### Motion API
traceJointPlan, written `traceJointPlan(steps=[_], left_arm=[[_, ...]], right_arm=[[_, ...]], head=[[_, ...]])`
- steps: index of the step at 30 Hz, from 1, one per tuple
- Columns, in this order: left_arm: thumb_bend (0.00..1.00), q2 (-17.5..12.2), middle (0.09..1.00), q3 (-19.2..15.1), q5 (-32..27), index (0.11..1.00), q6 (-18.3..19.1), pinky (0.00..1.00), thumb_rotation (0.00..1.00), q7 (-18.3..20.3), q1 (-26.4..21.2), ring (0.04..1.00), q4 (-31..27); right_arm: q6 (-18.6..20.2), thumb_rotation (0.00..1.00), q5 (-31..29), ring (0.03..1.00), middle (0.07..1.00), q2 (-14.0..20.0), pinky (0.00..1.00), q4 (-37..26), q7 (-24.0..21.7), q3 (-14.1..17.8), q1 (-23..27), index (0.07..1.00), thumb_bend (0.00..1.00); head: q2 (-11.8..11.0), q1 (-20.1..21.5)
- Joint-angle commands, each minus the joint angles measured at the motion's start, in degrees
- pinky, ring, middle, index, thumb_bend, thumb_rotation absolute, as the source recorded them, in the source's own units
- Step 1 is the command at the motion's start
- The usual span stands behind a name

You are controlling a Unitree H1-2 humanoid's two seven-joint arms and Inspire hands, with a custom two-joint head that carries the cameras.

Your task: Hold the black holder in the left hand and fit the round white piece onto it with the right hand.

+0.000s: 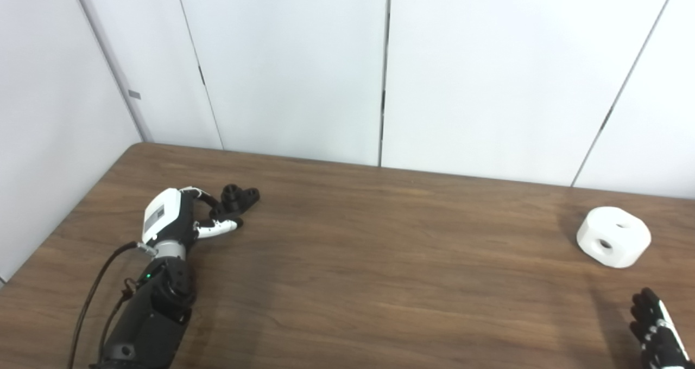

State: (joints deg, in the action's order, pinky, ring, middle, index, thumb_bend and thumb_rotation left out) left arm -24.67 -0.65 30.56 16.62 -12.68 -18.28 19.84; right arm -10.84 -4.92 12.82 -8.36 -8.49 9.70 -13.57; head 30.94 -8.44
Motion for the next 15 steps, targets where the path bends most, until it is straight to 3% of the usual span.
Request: traceJointPlan(steps=[1, 15], left_arm=[[0.52, -0.9, 0.814, -0.3, 0.4, 0.489, -1.3, 0.98, 0.05, -2.2, -2.1, 0.915, 0.3], [0.52, -0.8, 0.776, 0.1, -0.2, 0.487, -3.0, 0.87, 0.04, -2.1, -1.8, 0.877, 1.0]], right_arm=[[0.5, 1.0, -0.5, 0.995, 0.991, -1.9, 1.0, 2.3, 0.5, -1.1, -3.7, 1.0, 0.61], [0.5, 1.0, -0.4, 0.998, 0.99, -1.6, 1.0, 2.6, 0.3, -1.1, -3.5, 1.0, 0.6]], head=[[0.0, -0.1], [0.0, 0.0]])
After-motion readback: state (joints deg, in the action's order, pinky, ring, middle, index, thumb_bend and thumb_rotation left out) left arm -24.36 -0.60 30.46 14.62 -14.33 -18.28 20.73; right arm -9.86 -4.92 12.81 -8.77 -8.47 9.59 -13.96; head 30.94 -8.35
